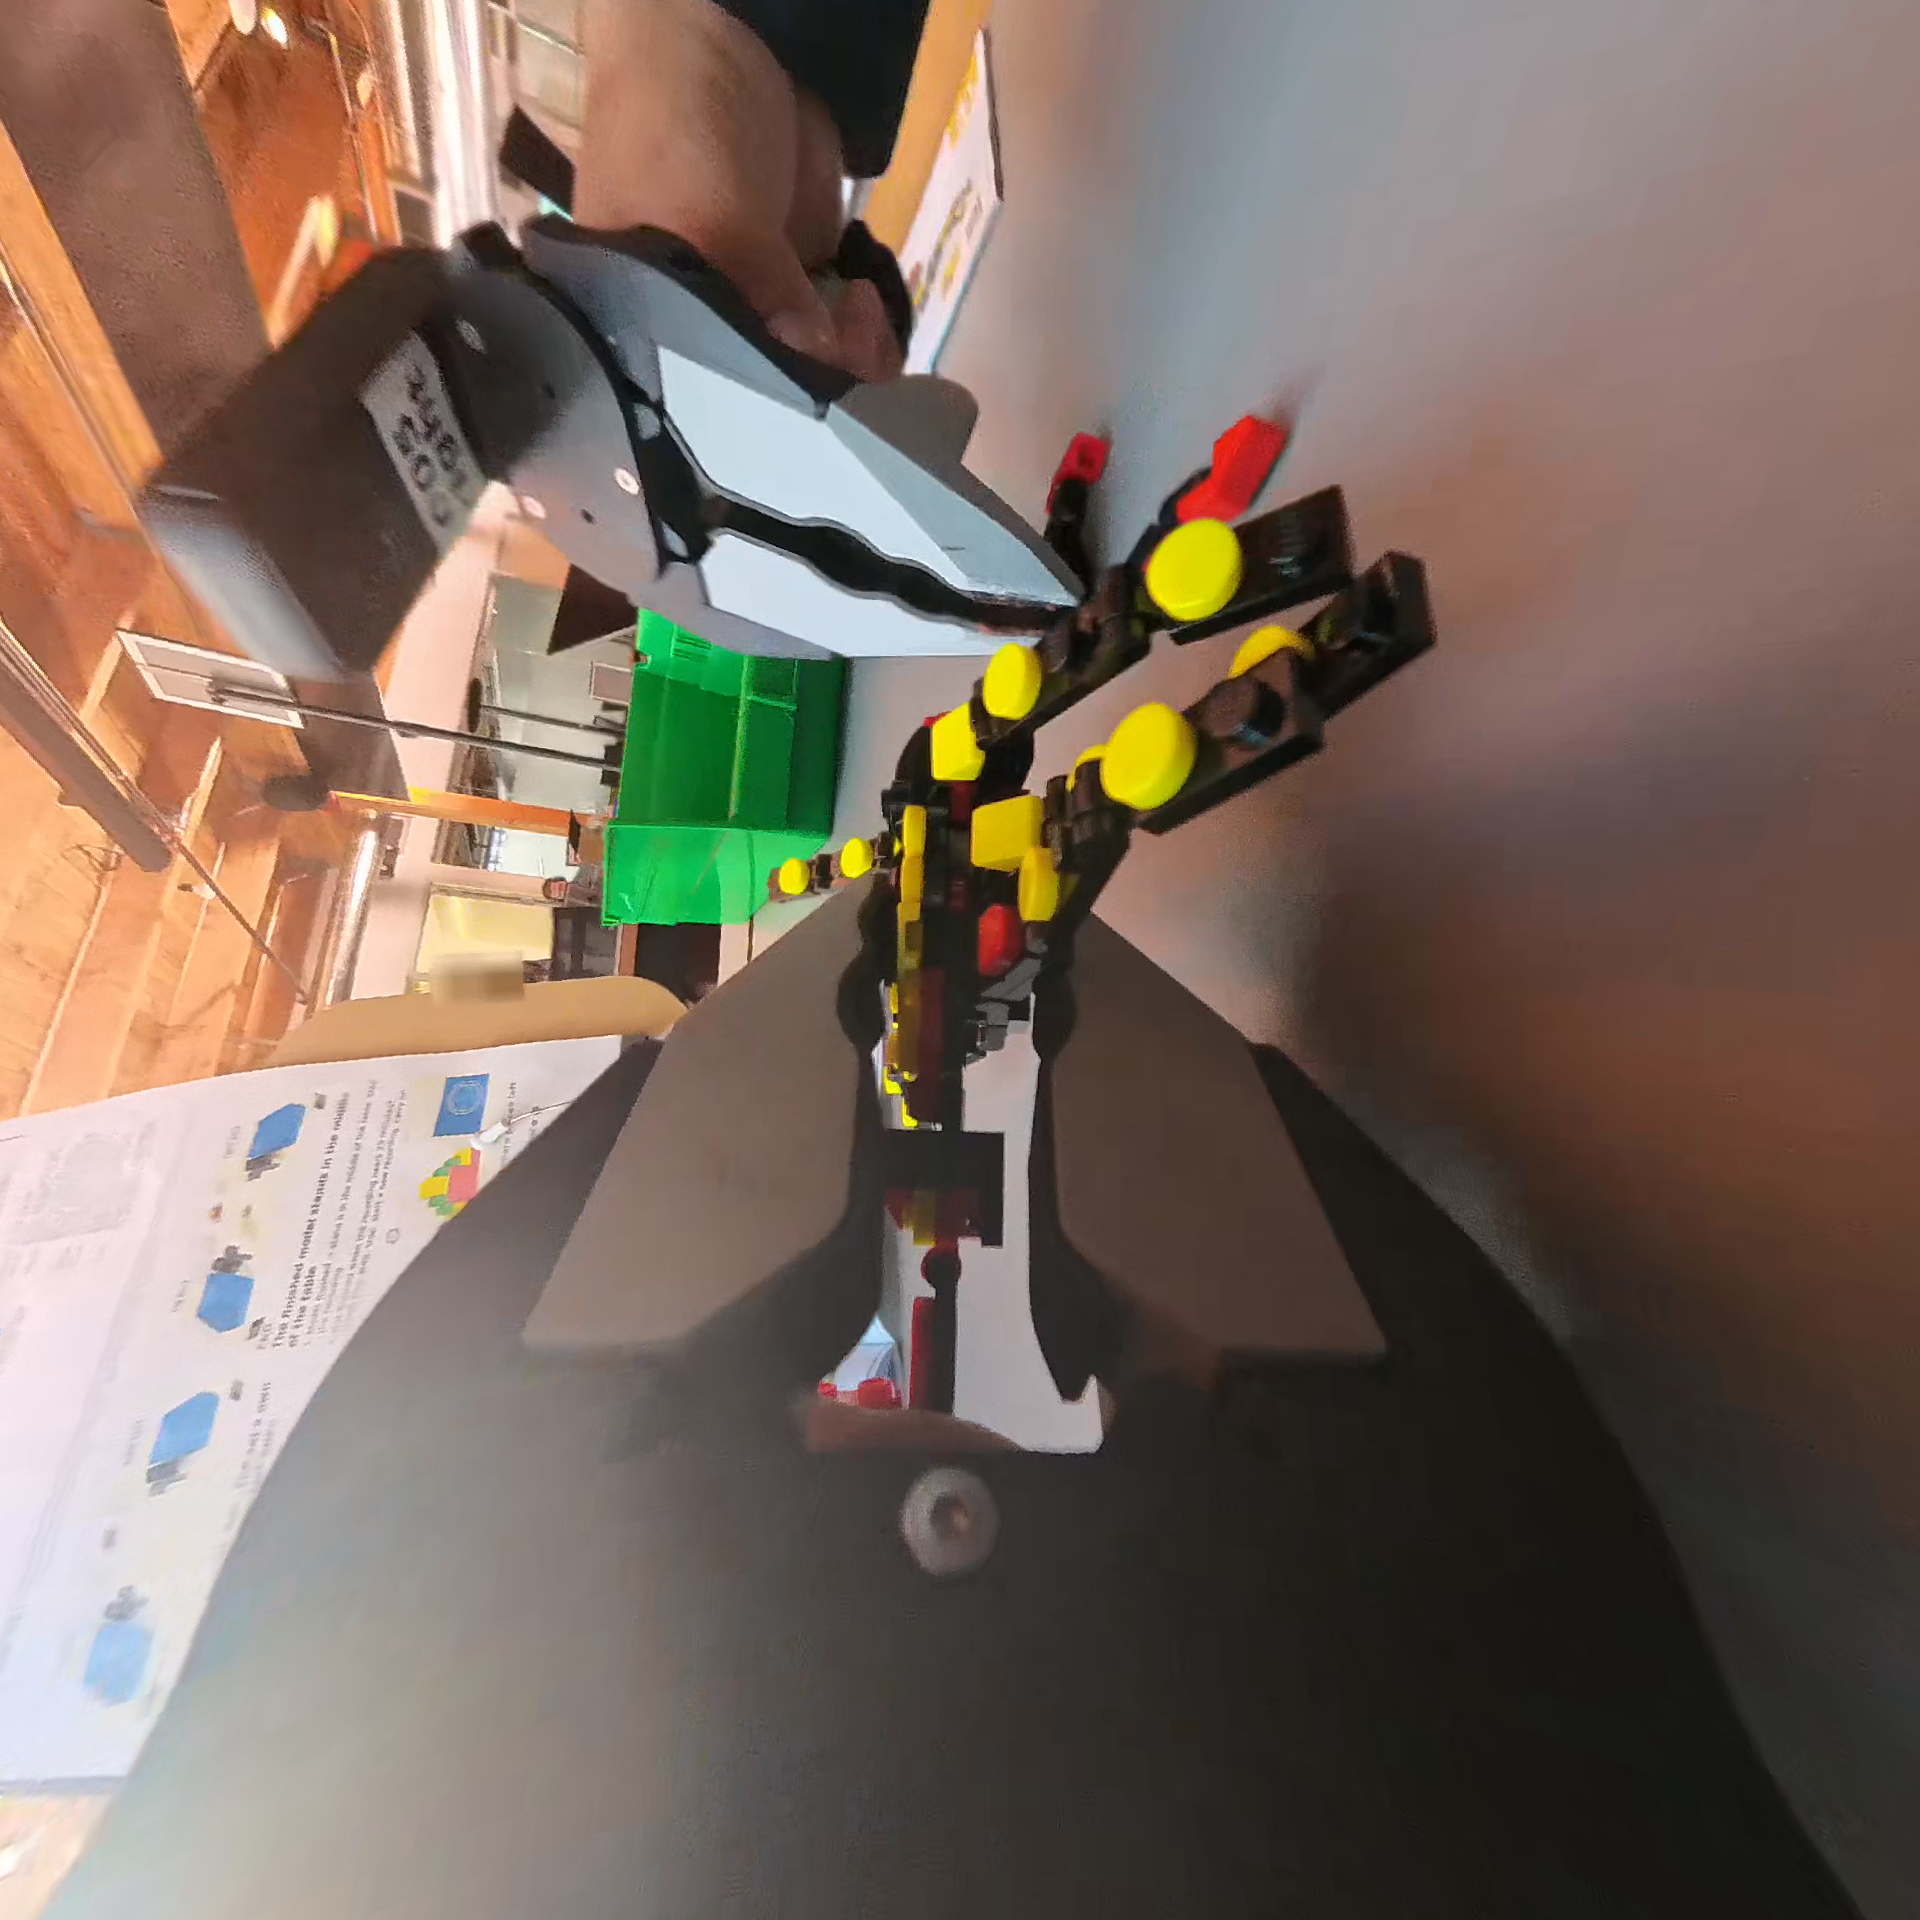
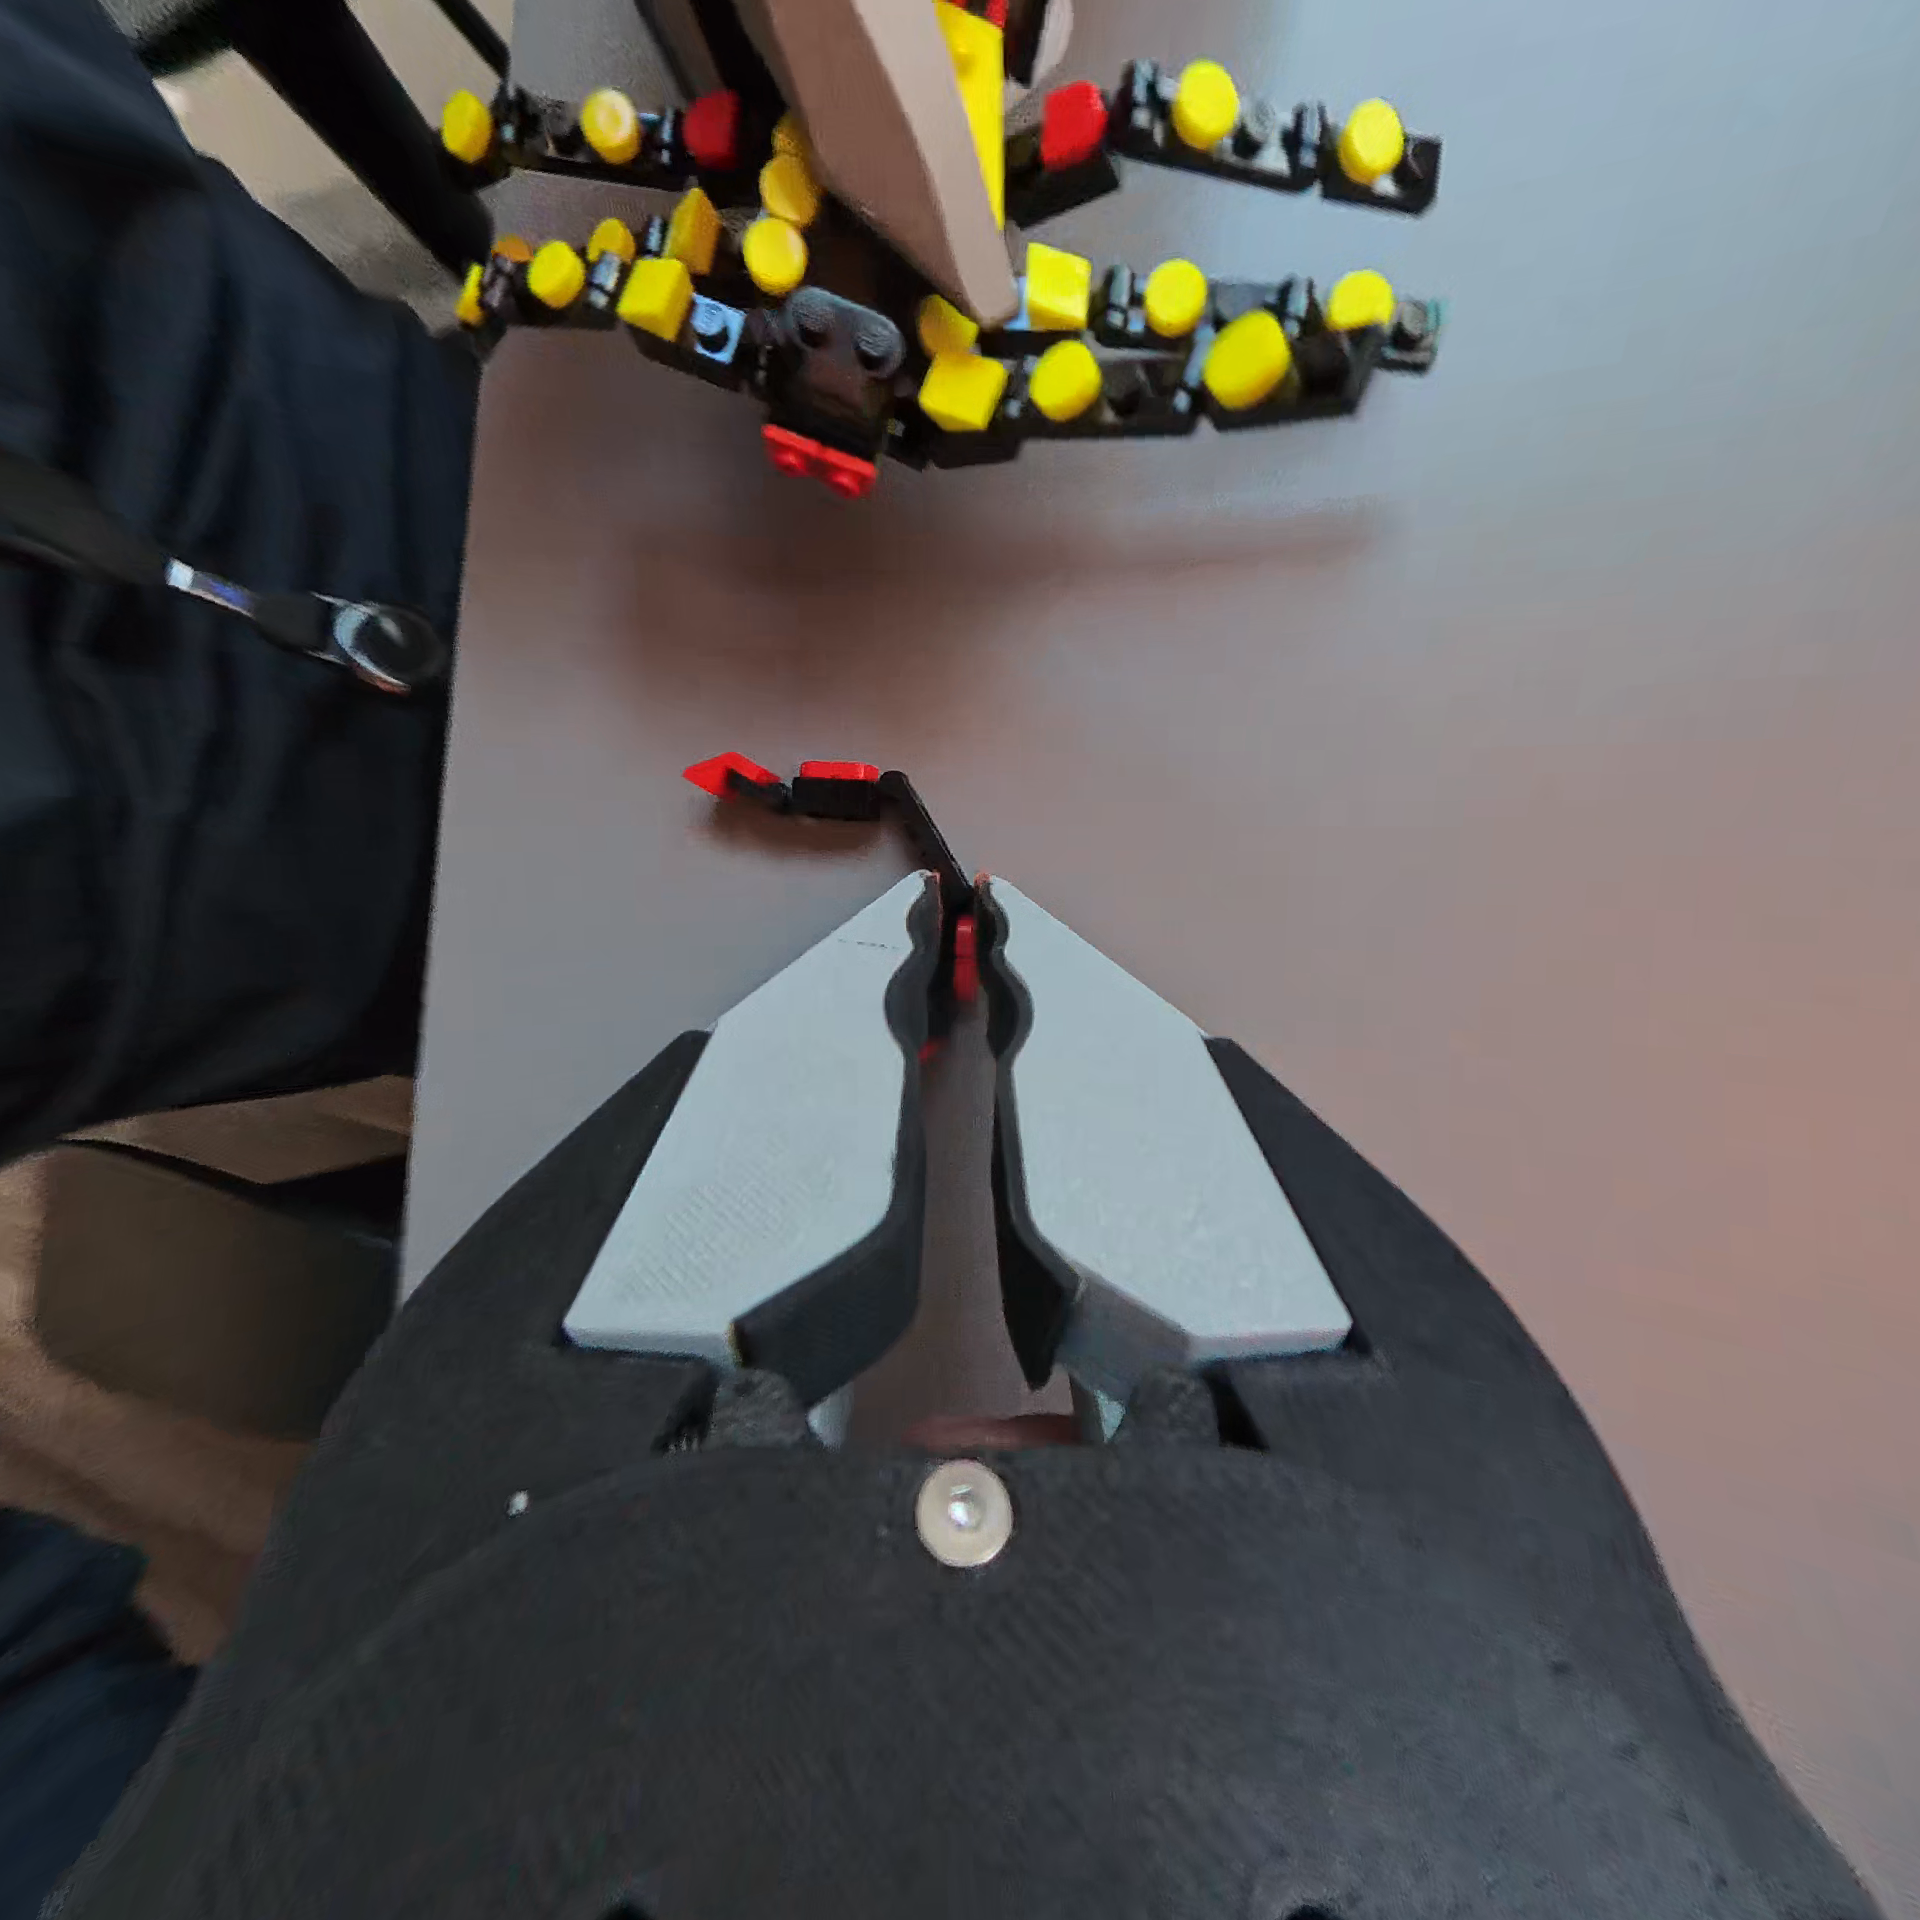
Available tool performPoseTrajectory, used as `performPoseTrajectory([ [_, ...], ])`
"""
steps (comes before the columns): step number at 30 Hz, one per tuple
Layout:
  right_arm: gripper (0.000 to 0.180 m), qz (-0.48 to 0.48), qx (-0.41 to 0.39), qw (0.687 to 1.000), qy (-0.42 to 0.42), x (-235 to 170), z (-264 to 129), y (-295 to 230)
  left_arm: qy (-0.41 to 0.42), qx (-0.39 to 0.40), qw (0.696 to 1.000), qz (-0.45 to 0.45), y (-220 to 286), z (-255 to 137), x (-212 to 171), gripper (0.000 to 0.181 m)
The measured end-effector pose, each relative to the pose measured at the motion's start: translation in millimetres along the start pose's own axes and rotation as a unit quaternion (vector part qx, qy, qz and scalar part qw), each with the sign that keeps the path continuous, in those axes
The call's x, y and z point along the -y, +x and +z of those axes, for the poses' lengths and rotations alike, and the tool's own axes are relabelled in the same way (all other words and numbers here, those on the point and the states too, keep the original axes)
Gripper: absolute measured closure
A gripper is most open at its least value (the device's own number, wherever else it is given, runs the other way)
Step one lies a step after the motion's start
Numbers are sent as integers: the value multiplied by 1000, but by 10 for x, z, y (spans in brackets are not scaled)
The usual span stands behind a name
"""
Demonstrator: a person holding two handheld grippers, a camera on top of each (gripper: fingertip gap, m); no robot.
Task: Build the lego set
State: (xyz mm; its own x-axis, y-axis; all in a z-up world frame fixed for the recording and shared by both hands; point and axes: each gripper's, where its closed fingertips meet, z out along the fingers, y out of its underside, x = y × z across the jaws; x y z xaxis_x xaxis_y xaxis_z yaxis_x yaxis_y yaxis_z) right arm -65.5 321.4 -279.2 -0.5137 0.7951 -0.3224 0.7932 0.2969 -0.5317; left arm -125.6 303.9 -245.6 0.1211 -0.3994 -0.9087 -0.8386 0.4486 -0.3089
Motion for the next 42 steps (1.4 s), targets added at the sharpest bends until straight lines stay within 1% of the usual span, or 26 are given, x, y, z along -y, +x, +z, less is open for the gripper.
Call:
performPoseTrajectory([
  [2, 177, 43, 38, 998, -2, -28, -14, -35, 10, 2, 1000, -17, -25, -8, 31, 158],
  [4, 177, 70, 46, 996, -12, -34, -44, 11, 8, 2, 1000, -17, -21, -7, 28, 158],
  [6, 165, 68, 52, 996, -13, 5, -84, -20, 2, 0, 1000, -7, 2, -4, 13, 159],
  [7, 166, 57, 52, 997, -9, 30, -94, -61, 0, -1, 1000, -6, 9, -6, 11, 158],
  [8, 165, 47, 43, 998, -13, 30, -93, -82, 1, -2, 1000, -9, 12, -13, 17, 158],
  [10, 156, 24, -4, 999, -29, -1, -69, -39, 7, -3, 1000, -16, 7, -24, 36, 158],
  [14, 156, -80, -105, 991, -37, 1, -8, 15, 6, -8, 1000, -11, 27, -20, 44, 159],
  [15, 159, -98, -125, 986, -44, -3, 6, 43, 7, -9, 1000, -11, 36, -19, 52, 159],
  [16, 167, -110, -133, 984, -47, 3, 21, 51, 8, -12, 1000, -11, 47, -17, 59, 159],
  [17, 176, -115, -129, 984, -51, 10, 35, 43, 8, -15, 1000, -10, 61, -14, 62, 159],
  [18, 177, -108, -118, 986, -55, 18, 43, 37, 7, -18, 1000, -9, 72, -11, 60, 159],
  [19, 178, -88, -95, 990, -62, 19, 49, 18, 5, -19, 1000, -6, 77, -9, 57, 159],
  [21, 177, -13, -14, 996, -86, -13, 52, -64, 1, -15, 1000, 3, 71, -11, 48, 159],
  [22, 178, 42, 38, 993, -102, -37, 45, -114, -1, -13, 1000, 9, 70, -10, 43, 158],
  [23, 178, 103, 87, 984, -118, -61, 34, -157, -4, -12, 1000, 16, 70, -10, 33, 159],
  [24, 178, 164, 133, 968, -135, -85, 20, -202, -8, -12, 1000, 20, 74, -8, 24, 159],
  [26, 178, 270, 214, 923, -172, -123, -8, -282, -8, -13, 1000, 21, 78, -13, 25, 159],
  [28, 177, 344, 242, 886, -194, -128, 6, -265, -6, -13, 1000, 19, 73, -23, 36, 159],
  [29, 177, 363, 247, 875, -204, -121, 9, -264, -5, -12, 1000, 18, 69, -30, 41, 159],
  [30, 177, 371, 243, 870, -214, -122, 10, -265, -4, -11, 1000, 19, 65, -38, 45, 159],
  [33, 177, 365, 204, 870, -259, -175, -10, -258, 5, -13, 1000, 13, 61, -60, 76, 158],
  [37, 176, 387, 190, 855, -289, -176, -6, -257, 12, -16, 1000, 12, 64, -73, 113, 159],
  [40, 176, 371, 158, 859, -316, -229, -55, -215, 12, -14, 1000, 15, 66, -84, 123, 159],
  [42, 165, 350, 126, 874, -314, -234, -102, -180, 11, -11, 1000, 14, 51, -93, 124, 159],
])
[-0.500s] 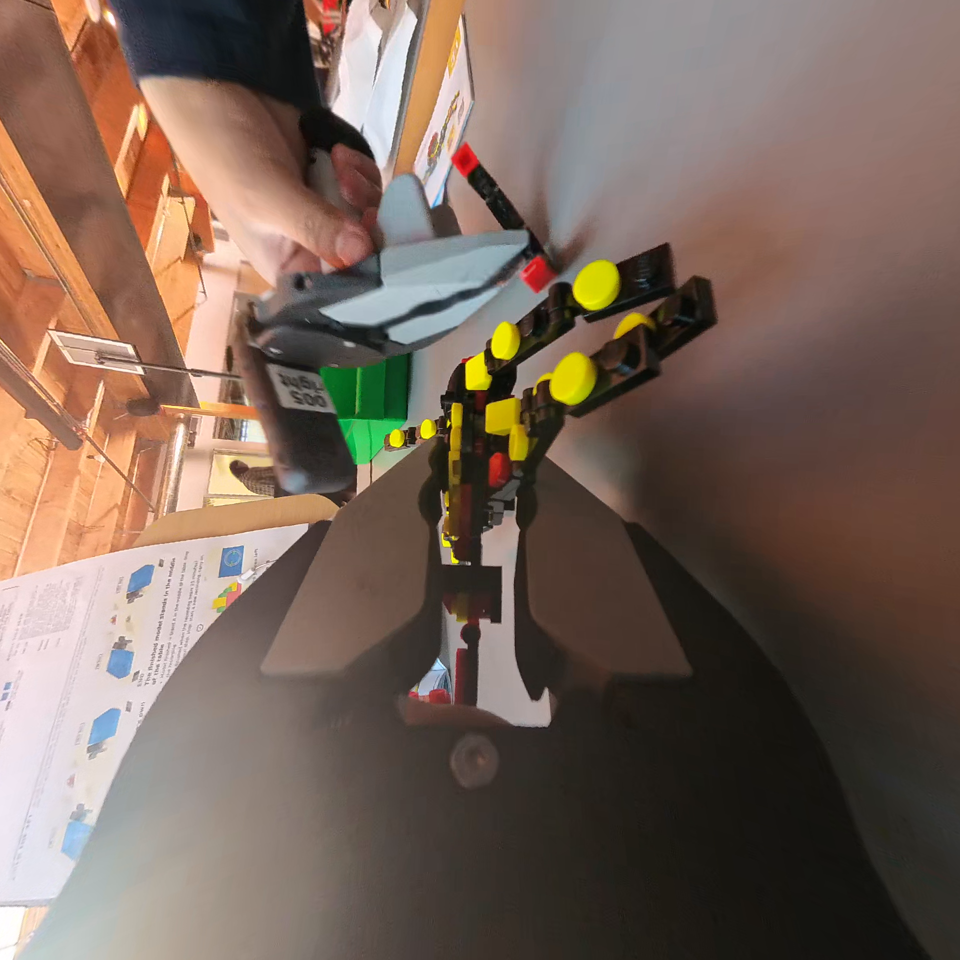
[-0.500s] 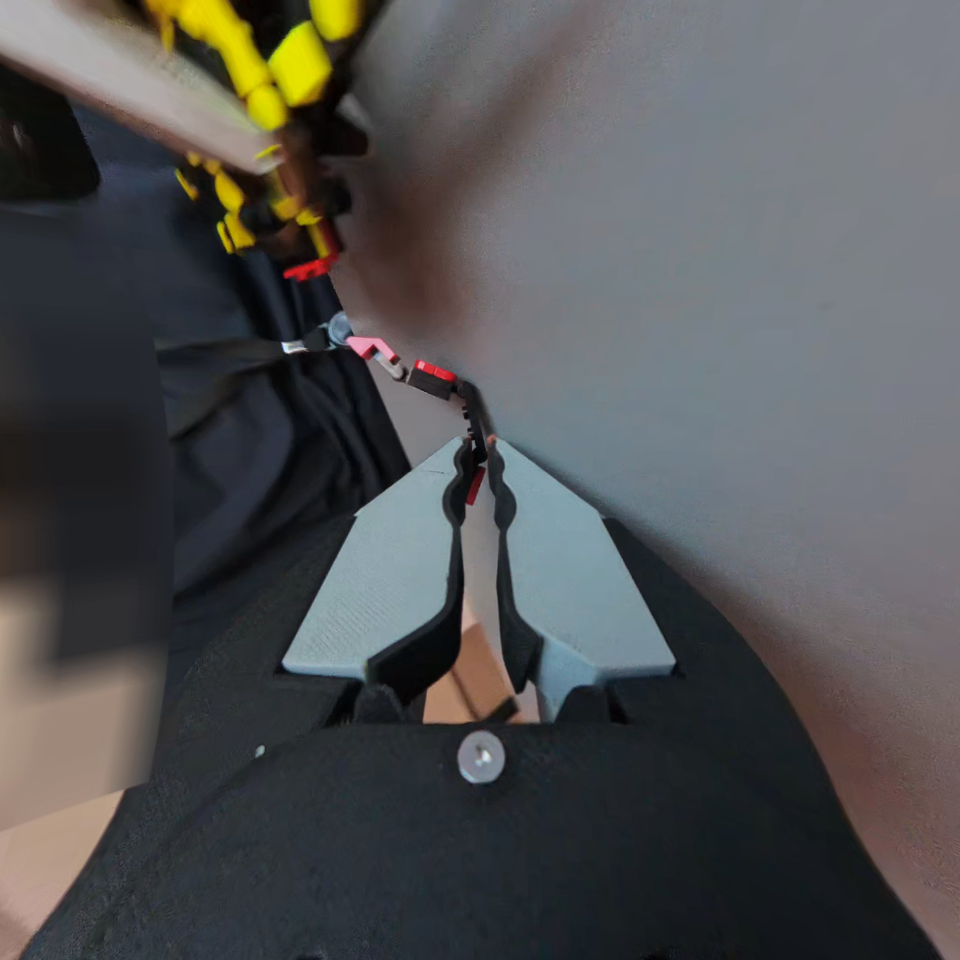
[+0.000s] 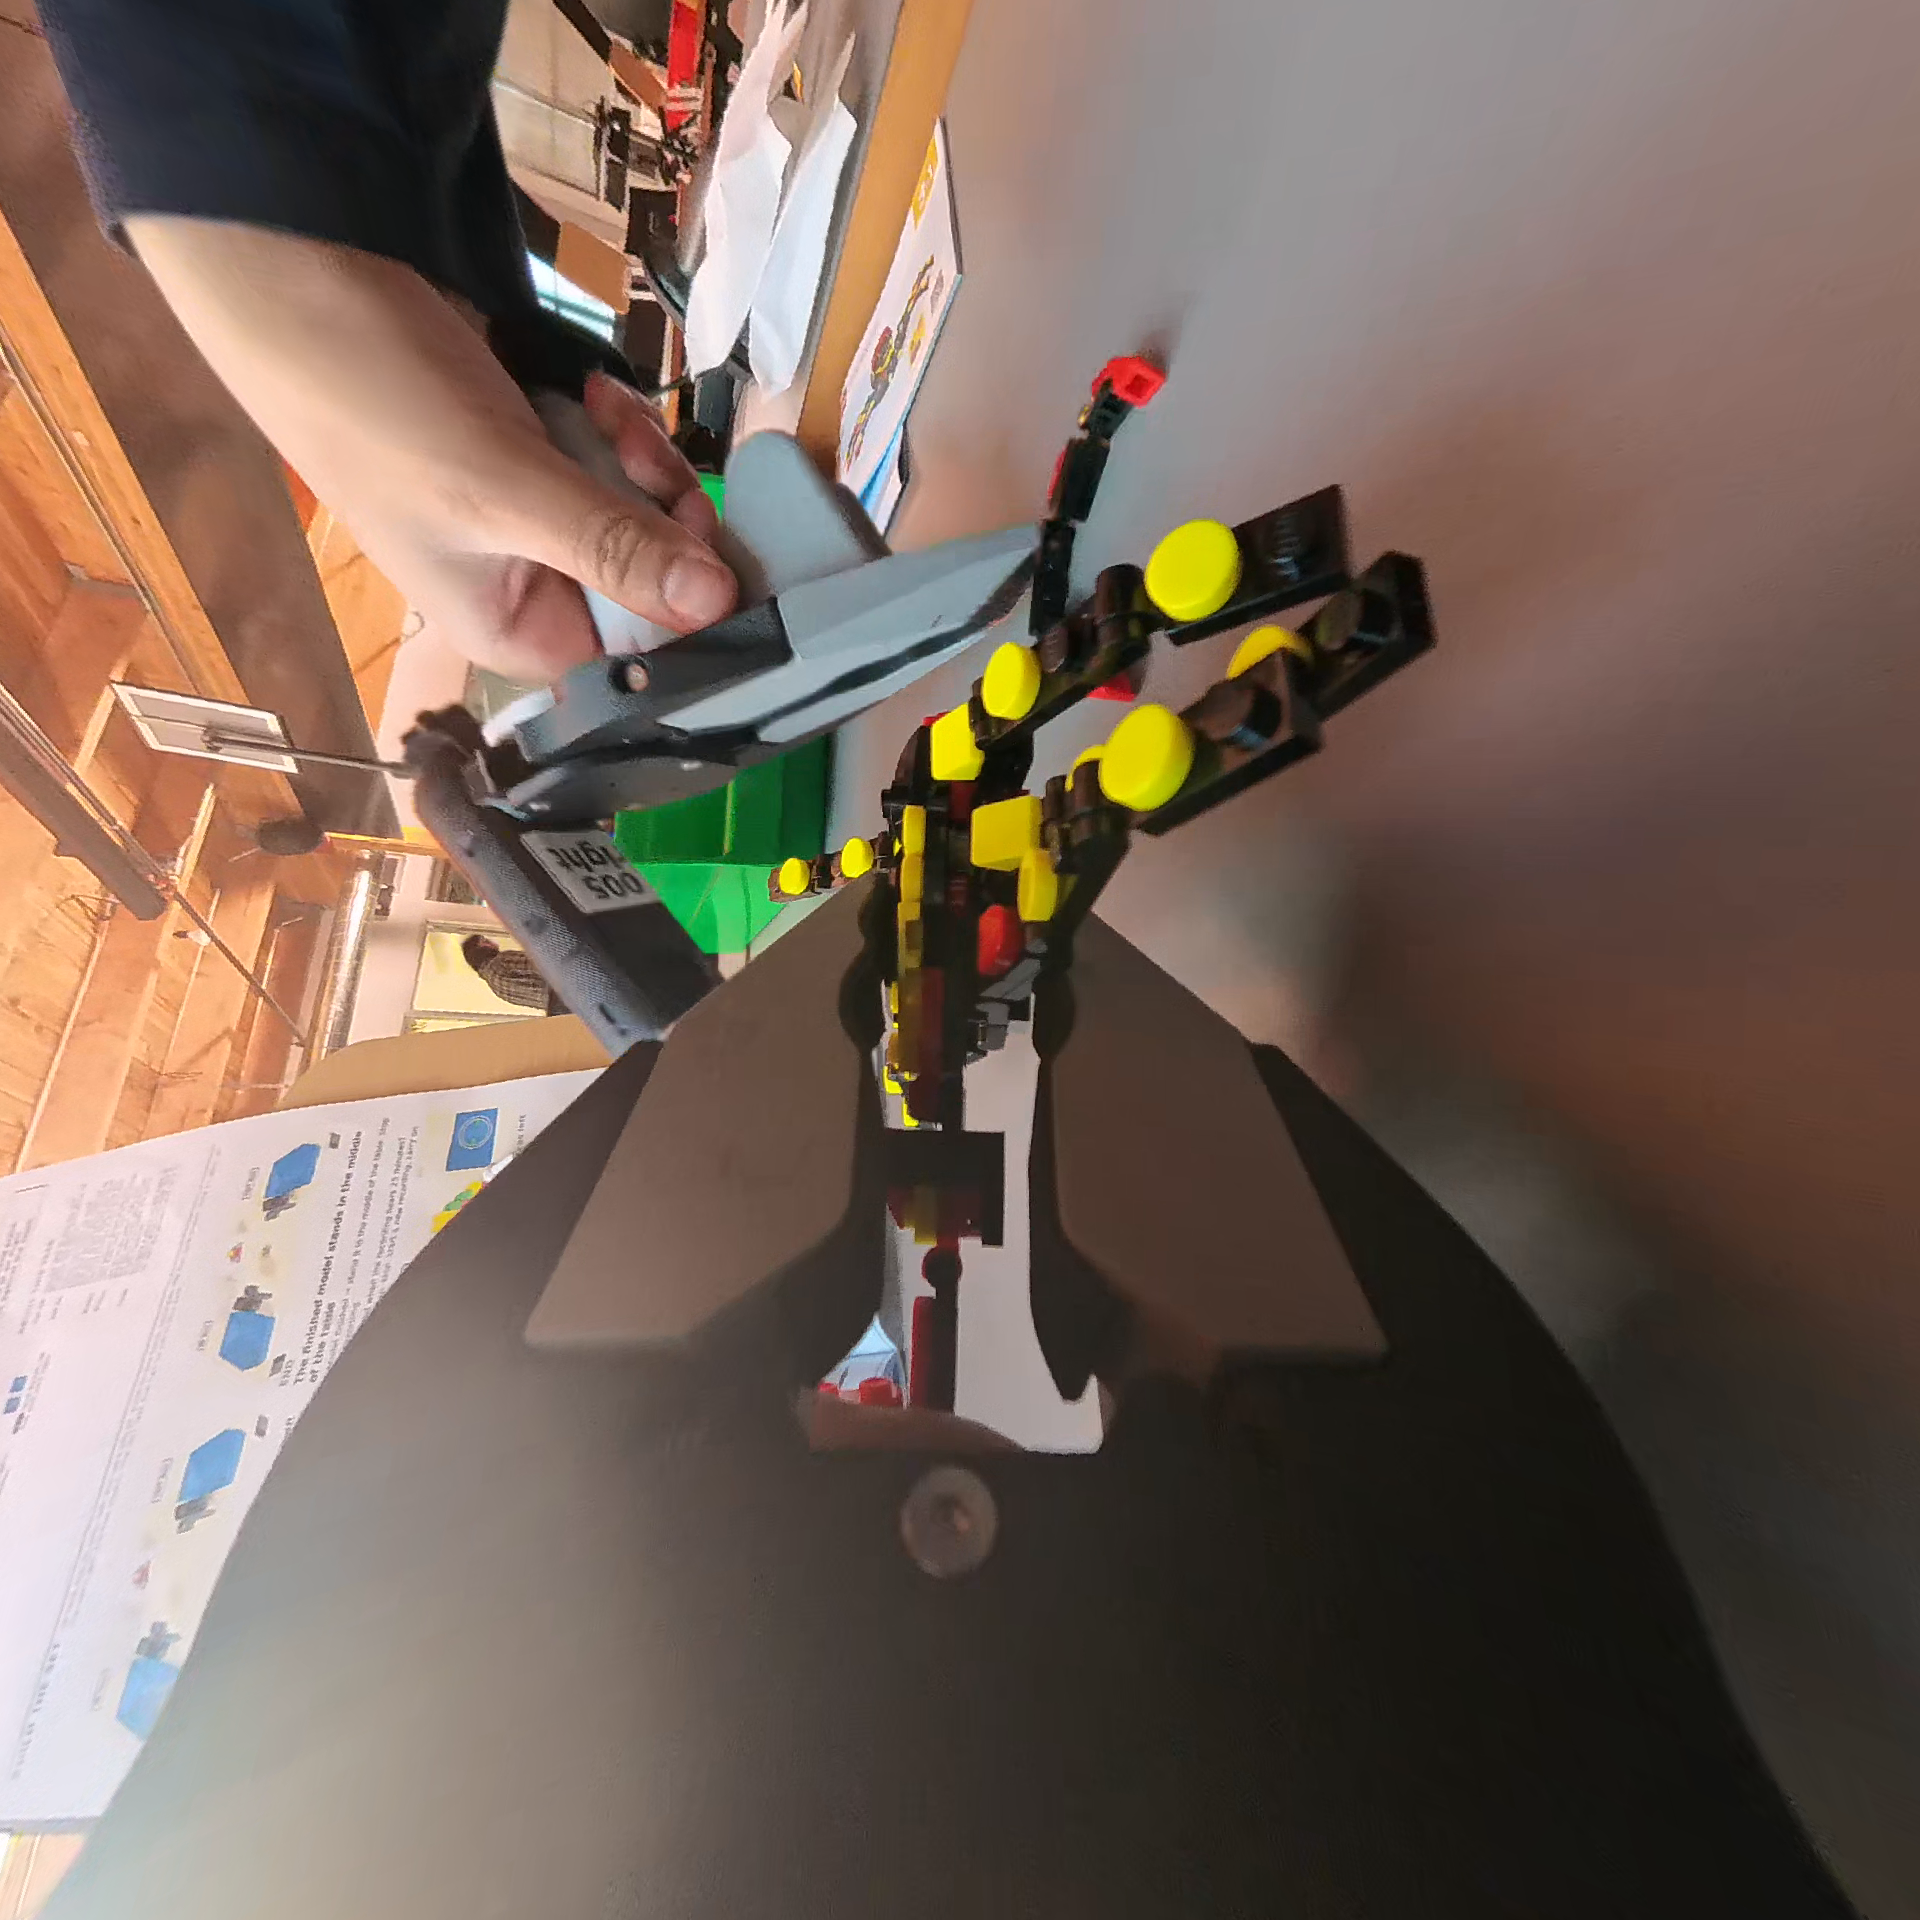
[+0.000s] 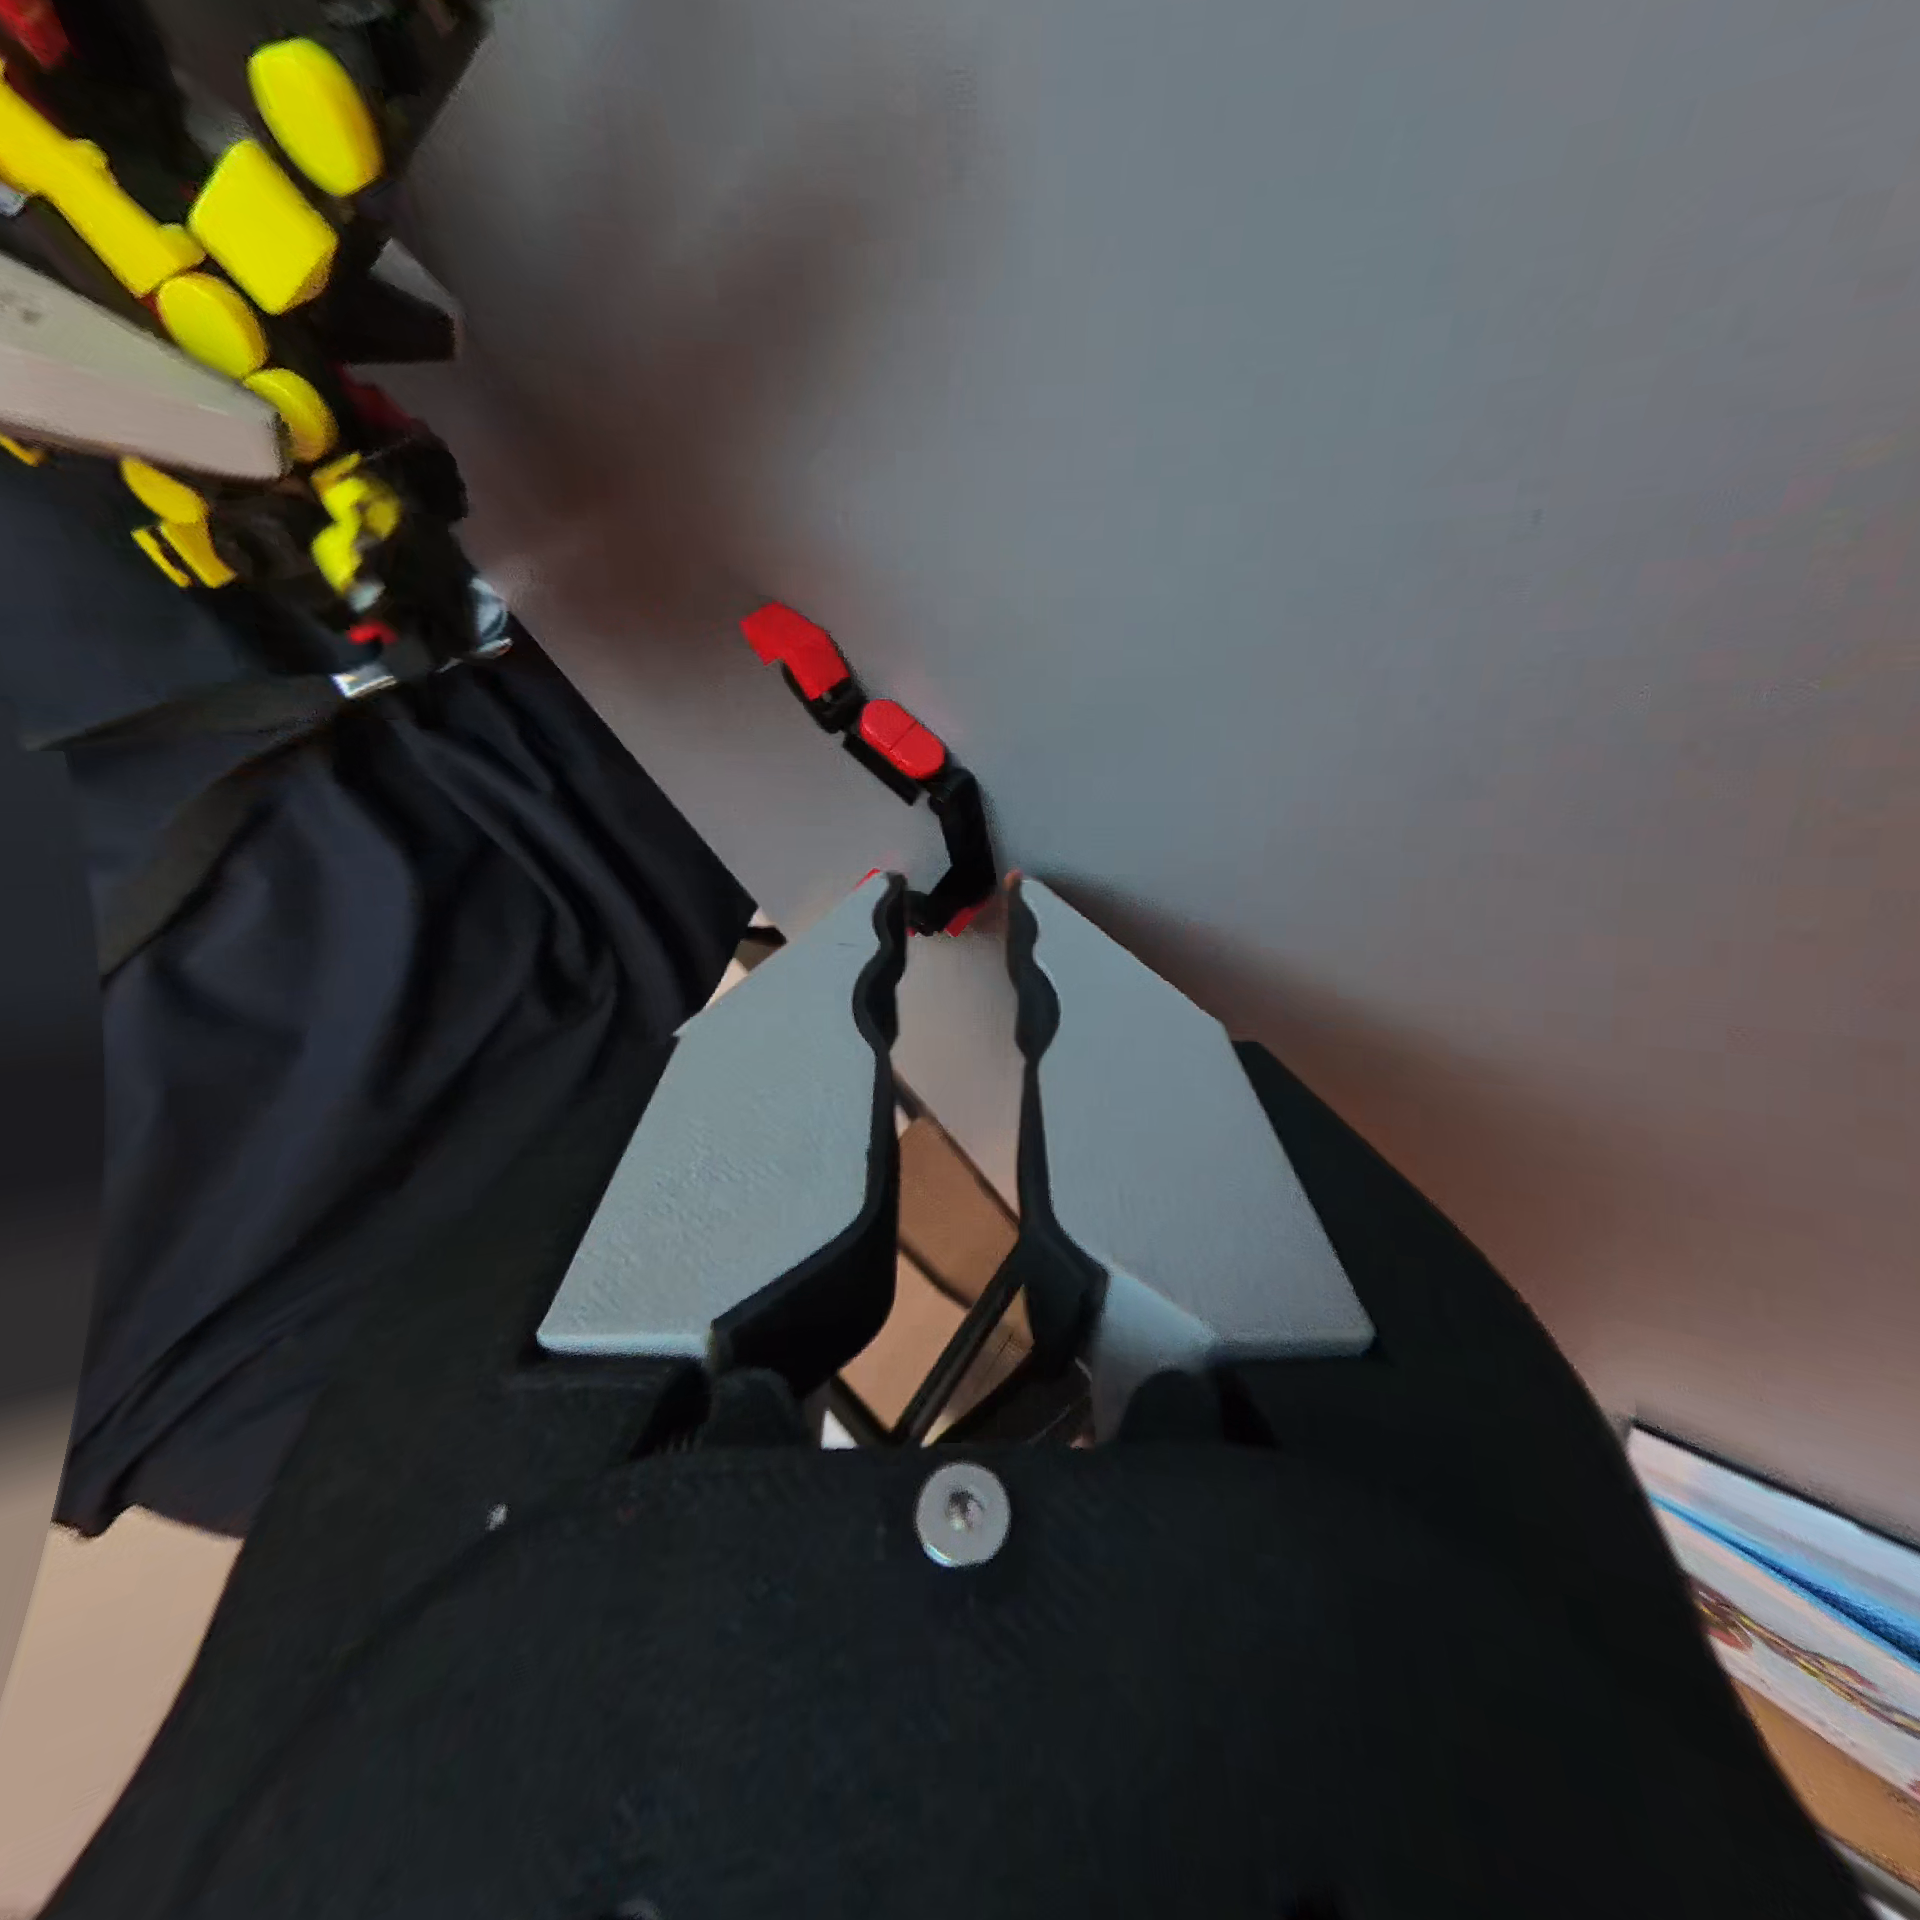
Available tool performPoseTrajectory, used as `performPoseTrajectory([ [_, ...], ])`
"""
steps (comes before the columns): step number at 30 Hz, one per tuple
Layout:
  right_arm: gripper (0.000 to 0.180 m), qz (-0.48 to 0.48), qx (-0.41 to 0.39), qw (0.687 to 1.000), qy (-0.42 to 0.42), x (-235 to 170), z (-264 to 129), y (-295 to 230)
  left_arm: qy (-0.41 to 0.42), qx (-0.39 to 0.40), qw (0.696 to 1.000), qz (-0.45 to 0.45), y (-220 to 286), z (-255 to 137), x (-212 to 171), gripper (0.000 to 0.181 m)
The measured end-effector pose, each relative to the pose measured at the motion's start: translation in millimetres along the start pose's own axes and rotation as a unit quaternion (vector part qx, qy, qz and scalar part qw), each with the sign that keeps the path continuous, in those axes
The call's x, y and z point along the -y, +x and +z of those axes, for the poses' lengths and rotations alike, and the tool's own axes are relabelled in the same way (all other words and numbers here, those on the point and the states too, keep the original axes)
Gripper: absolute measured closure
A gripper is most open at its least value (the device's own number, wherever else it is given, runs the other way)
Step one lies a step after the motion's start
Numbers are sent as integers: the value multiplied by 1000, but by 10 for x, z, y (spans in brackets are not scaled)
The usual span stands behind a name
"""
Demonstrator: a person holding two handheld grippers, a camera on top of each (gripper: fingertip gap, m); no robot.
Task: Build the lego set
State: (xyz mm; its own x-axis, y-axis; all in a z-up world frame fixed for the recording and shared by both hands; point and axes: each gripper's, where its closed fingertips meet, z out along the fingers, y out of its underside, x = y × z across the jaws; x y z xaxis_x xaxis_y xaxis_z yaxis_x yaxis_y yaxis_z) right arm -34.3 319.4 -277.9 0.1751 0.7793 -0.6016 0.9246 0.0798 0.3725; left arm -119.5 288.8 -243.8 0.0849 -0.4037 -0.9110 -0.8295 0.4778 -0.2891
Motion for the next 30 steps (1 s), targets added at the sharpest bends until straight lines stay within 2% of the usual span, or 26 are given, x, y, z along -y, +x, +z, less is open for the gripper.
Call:
performPoseTrajectory([
  [3, 150, -22, -75, 996, 46, -61, -45, 62, 2, 3, 1000, -3, -20, -12, 6, 159],
  [5, 152, -35, -137, 983, 118, -62, -96, 110, 3, 4, 1000, -1, -24, -17, 17, 159],
  [7, 147, -59, -161, 959, 225, -11, -121, 10, 5, 5, 1000, 3, -27, -21, 35, 159],
  [8, 152, -75, -171, 944, 273, -6, -108, -56, 6, 7, 1000, 5, -31, -24, 46, 159],
  [10, 149, -89, -210, 914, 335, -61, -39, -106, 8, 7, 1000, 6, -29, -26, 66, 159],
  [11, 152, -97, -231, 900, 357, -82, 3, -124, 8, 8, 1000, 8, -30, -24, 72, 159],
  [13, 146, -110, -275, 872, 391, -87, 75, -138, 8, 10, 1000, 10, -35, -21, 81, 159],
  [17, 142, -82, -361, 841, 396, -114, 96, 11, 2, 8, 1000, 15, -13, 1, 78, 159],
  [20, 148, -64, -333, 843, 418, -67, 60, -38, -10, 8, 1000, 23, 7, 14, 42, 159],
  [25, 171, -42, -328, 852, 407, -53, 62, 45, -10, 8, 1000, 17, -1, 9, 36, 159],
  [27, 173, -47, -316, 859, 399, -61, 59, 52, -9, 7, 1000, 19, 5, 9, 44, 159],
  [29, 174, -55, -265, 880, 390, -59, 73, 9, -10, 10, 1000, 22, -2, 11, 39, 159],
  [30, 174, -61, -214, 894, 389, -52, 69, -59, -8, 10, 1000, 23, -2, 11, 42, 159],
])
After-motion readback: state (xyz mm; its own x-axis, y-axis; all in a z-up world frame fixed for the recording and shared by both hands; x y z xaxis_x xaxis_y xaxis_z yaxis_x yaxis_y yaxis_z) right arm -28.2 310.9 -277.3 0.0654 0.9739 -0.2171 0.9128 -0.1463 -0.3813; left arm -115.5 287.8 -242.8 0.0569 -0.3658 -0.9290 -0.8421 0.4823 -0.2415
